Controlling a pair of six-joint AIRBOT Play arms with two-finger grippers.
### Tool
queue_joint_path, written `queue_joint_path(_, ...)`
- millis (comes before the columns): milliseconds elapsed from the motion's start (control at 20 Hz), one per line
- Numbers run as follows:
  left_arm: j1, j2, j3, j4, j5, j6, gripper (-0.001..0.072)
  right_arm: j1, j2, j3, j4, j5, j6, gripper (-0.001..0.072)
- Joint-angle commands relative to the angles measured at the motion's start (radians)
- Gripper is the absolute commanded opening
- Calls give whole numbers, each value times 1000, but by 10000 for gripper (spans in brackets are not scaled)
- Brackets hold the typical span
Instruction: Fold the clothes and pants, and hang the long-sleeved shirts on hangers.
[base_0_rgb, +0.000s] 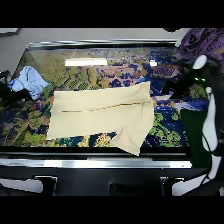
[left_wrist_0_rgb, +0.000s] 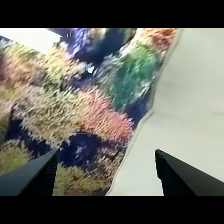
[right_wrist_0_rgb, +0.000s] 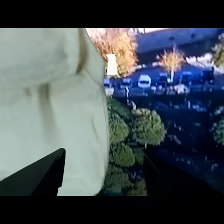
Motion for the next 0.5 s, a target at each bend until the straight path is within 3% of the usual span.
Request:
queue_joint_path(0, 134, 203, -317, -98, 63, 11, 709, -154, 200, -383, 224, -23, -123, 543)
queue_joint_path(250, 192, 379, -667, -164, 179, 7, 709, -169, 469, -1038, 452, -235, -264, 531)
queue_joint_path(450, 180, 388, -702, -182, 190, 7, 708, -169, 504, -1275, 639, -341, -383, 528)
